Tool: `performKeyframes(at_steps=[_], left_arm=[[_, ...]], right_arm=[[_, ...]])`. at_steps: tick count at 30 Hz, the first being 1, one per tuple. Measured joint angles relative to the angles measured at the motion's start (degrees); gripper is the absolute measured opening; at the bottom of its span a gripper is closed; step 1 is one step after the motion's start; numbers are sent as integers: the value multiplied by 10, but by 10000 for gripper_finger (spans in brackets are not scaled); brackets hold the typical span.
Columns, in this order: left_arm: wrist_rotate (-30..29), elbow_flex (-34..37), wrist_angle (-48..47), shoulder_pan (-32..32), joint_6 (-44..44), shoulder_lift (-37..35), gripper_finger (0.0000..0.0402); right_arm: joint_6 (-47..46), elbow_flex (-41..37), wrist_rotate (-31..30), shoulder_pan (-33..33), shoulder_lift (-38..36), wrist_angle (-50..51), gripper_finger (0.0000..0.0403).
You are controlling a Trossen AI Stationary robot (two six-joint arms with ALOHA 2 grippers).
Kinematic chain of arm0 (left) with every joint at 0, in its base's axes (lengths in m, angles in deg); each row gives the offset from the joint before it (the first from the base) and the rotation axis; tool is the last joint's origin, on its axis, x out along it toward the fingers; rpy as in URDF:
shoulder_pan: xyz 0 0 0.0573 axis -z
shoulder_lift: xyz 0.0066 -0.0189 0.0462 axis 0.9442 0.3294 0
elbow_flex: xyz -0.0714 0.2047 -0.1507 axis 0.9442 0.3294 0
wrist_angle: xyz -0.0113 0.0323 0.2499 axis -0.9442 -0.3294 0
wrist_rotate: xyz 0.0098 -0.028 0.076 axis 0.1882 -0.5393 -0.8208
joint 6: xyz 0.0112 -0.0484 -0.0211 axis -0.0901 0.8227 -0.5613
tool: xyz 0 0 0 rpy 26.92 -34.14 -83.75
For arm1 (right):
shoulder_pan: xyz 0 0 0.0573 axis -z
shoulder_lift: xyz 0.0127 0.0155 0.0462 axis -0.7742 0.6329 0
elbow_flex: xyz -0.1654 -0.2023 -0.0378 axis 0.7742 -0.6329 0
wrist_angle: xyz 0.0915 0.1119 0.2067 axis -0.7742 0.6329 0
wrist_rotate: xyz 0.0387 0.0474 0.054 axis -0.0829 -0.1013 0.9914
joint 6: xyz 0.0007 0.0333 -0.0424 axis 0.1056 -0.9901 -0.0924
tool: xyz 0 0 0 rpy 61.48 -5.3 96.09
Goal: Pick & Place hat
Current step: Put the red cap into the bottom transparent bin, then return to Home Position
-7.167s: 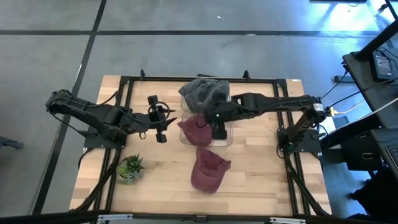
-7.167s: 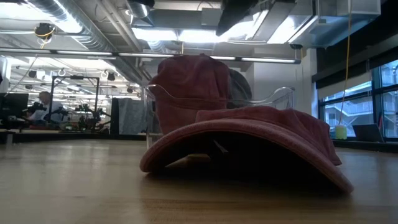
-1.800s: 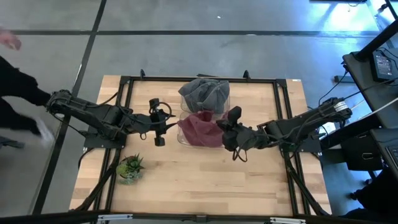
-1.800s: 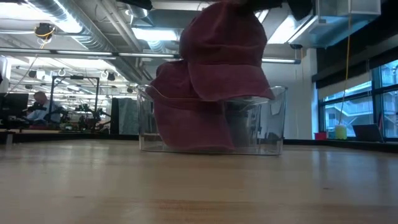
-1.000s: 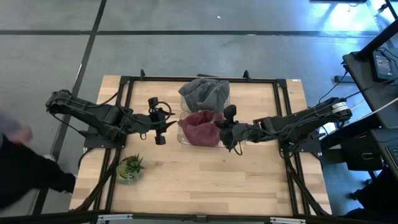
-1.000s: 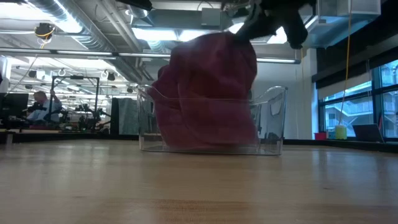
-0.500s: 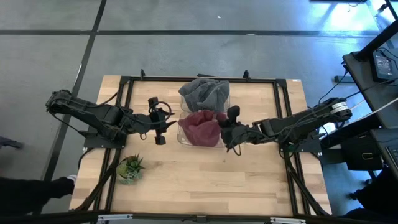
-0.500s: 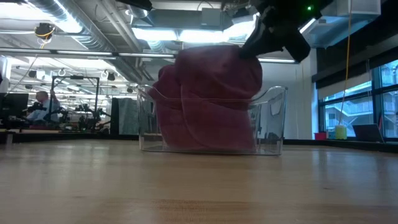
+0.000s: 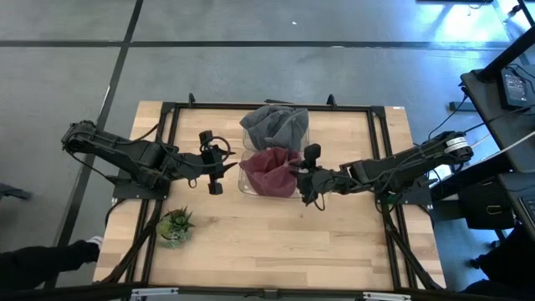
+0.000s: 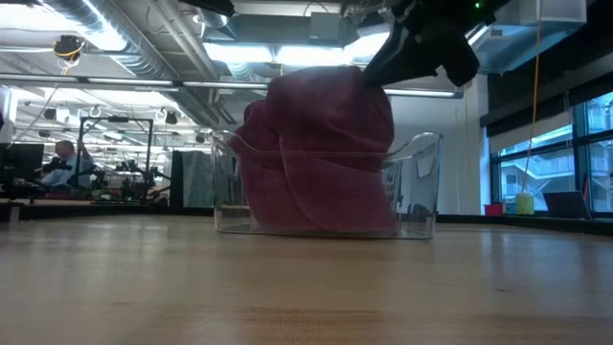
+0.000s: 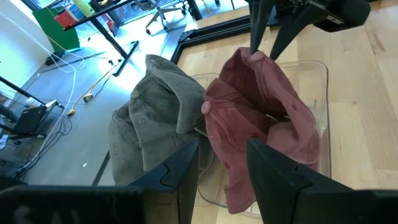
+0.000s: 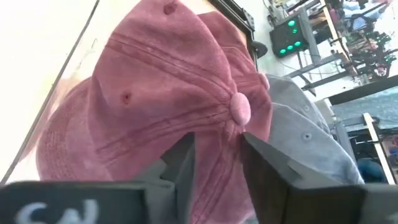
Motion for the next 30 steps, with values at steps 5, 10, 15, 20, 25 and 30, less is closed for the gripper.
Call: performKeyframes(at_steps=[5, 10, 15, 20, 25, 30], left_arm=[[0, 0, 0, 0, 0, 0, 127], [14, 0, 0, 0, 0, 0, 128], [15, 0, 0, 0, 0, 0, 128], [15, 0, -6, 0, 3, 0, 128], [15, 23, -24, 5, 99, -73, 128], [3, 162, 122, 31, 108, -195, 127]], right_arm=[[1, 0, 0, 0, 0, -5, 156], [-4, 0, -22, -3, 0, -7, 164], [-44, 0, -34, -3, -8, -3, 165], [-90, 0, 6, -5, -55, 13, 165], [-238, -24, 117, -7, -157, 120, 165], [-290, -170, 63, -56, -277, 15, 165]])
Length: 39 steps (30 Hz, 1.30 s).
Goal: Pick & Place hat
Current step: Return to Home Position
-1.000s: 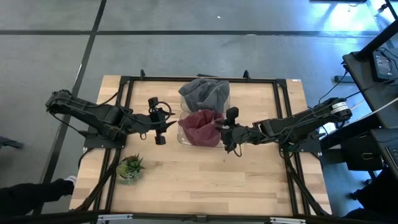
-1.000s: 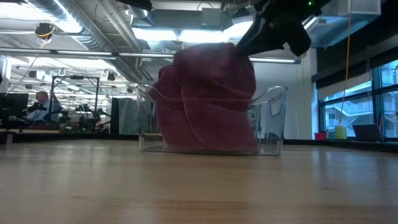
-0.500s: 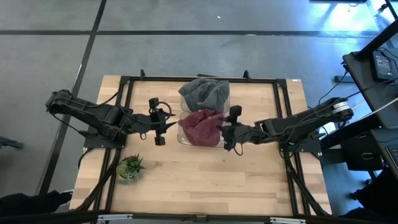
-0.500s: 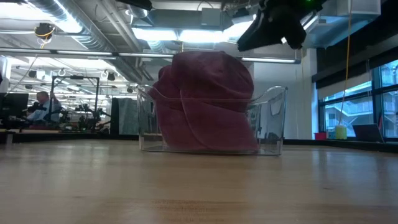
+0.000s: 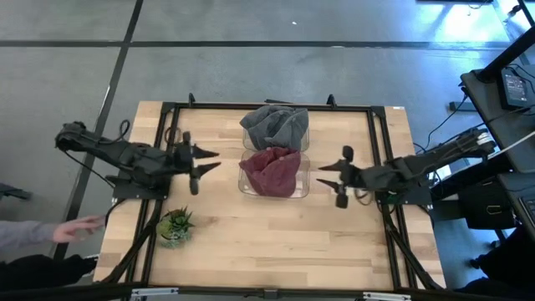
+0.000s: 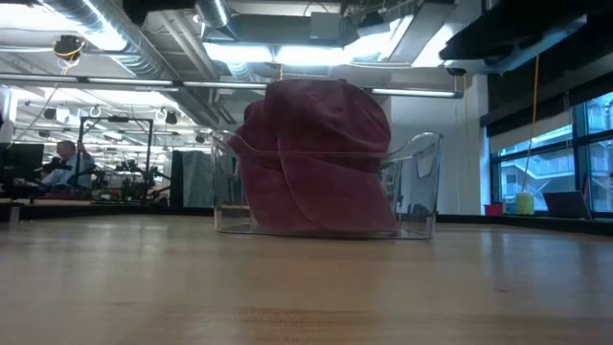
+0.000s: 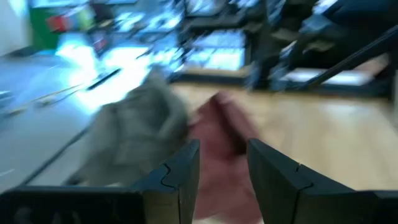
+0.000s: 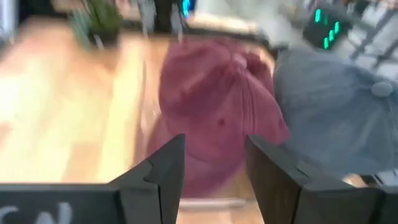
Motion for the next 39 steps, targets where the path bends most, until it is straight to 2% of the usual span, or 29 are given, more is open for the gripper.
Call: performKeyframes(at_steps=[3, 5, 10, 15, 22, 27, 34, 39], left_arm=[[53, 87, 86, 5, -24, -71, 128], [65, 142, 145, 5, -26, -112, 127], [43, 260, 234, 5, -20, -190, 127], [39, 334, 283, 5, -13, -253, 127], [56, 383, 289, 5, -12, -313, 128], [48, 419, 303, 5, -12, -351, 128], [92, 419, 298, 5, -33, -384, 128], [94, 419, 292, 5, -47, -399, 128]], right_arm=[[1, -76, 6, -19, -70, -92, 165], [-19, -111, 31, -20, -112, -129, 165], [-65, -178, 59, -20, -189, -161, 165], [-83, -232, 60, -20, -234, -207, 165], [-64, -308, 84, -20, -269, -323, 165], [-56, -332, 84, -20, -296, -336, 165], [-52, -360, 83, -20, -353, -334, 165], [-34, -359, 105, -20, -392, -330, 165]])
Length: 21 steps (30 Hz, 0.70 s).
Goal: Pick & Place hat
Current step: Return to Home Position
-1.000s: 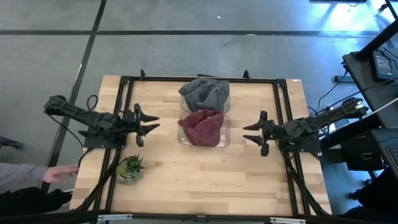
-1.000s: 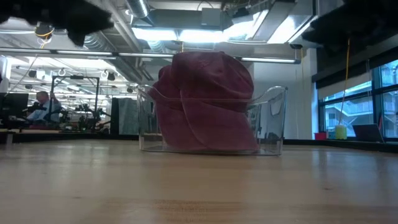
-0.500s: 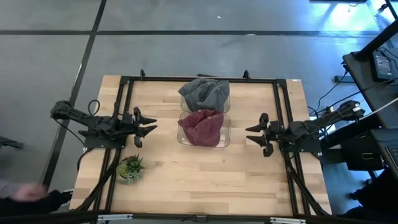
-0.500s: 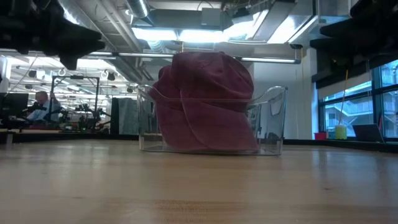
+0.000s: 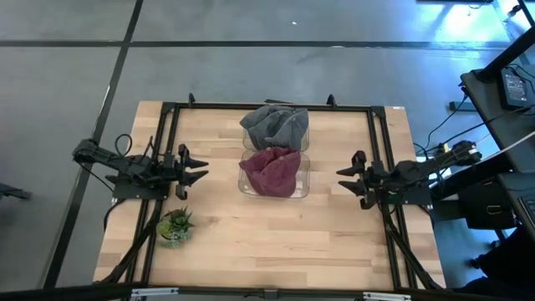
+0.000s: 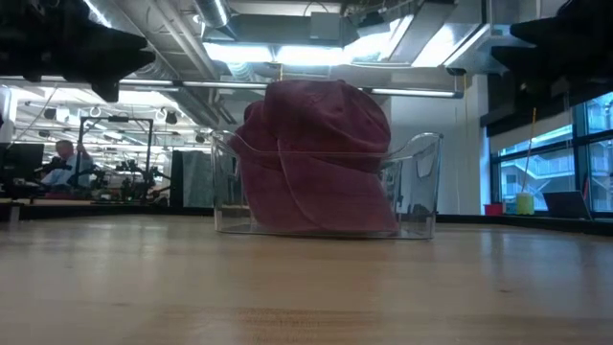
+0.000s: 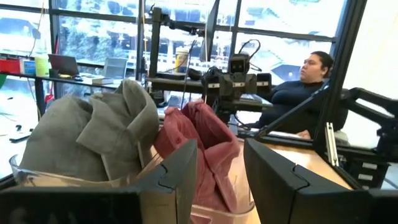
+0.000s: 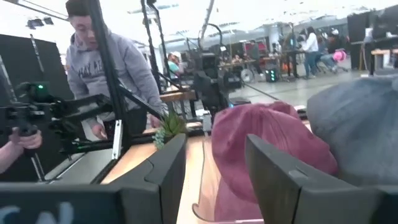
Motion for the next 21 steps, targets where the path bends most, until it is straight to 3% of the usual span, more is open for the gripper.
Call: performKeyframes(at_steps=[10, 21], left_arm=[[-7, 0, -59, 0, 8, -21, 128], [1, 0, -70, 0, -1, -21, 127]], right_arm=[[-6, 0, 8, 0, -114, 117, 165], [31, 1, 3, 0, -116, 166, 165]])
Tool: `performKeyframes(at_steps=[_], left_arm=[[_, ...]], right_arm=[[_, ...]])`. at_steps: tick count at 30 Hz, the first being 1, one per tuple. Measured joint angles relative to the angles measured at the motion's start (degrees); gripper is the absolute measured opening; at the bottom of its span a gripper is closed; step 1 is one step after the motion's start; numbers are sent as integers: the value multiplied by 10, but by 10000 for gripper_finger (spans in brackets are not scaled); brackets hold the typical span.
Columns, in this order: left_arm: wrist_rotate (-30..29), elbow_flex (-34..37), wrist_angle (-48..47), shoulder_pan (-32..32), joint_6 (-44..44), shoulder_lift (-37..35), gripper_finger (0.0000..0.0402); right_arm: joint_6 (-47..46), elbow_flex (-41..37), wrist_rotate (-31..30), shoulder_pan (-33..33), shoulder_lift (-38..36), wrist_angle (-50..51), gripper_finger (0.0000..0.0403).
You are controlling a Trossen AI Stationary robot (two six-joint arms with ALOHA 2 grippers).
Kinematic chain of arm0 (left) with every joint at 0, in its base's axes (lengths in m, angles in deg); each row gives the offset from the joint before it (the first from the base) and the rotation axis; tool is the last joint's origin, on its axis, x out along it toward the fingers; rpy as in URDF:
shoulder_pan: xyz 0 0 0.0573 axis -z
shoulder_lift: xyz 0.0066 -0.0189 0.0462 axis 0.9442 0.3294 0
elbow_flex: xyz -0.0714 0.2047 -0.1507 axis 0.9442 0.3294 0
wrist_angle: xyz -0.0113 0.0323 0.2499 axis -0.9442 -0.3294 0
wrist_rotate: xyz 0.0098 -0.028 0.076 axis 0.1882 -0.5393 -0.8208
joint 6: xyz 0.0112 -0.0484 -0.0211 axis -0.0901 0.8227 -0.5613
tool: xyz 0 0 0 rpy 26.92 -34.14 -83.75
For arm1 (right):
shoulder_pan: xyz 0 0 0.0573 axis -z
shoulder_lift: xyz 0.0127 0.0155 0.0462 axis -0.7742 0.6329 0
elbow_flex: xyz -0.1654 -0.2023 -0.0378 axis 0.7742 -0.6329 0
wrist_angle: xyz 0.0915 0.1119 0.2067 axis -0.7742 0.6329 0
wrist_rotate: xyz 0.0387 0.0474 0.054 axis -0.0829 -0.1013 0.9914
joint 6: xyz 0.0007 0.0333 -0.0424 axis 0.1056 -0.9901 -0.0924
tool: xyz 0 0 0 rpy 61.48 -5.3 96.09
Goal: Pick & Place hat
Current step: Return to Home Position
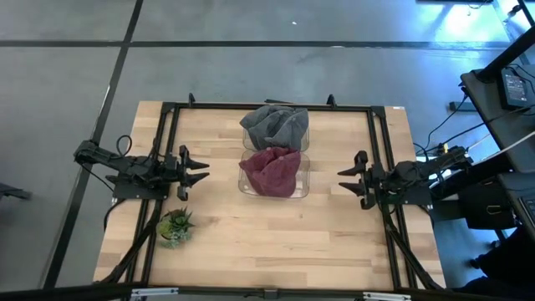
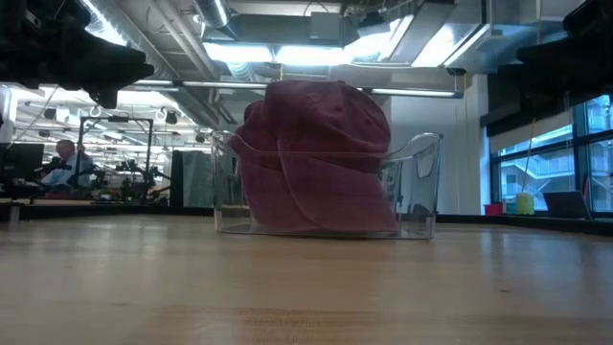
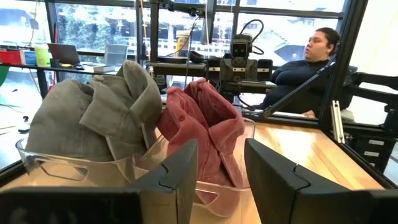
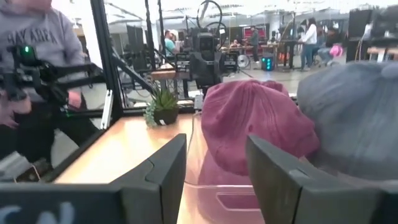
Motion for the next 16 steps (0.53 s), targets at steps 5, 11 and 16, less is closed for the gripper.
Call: performKeyframes(at_steps=[5, 11, 16], left_arm=[[2, 0, 0, 0, -1, 0, 127], [2, 0, 1, 0, -1, 0, 128], [2, 0, 2, 0, -1, 0, 128]], right_arm=[[51, 0, 0, 0, 0, 0, 165], [51, 0, 0, 0, 10, 0, 165], [52, 0, 0, 0, 10, 0, 165]])
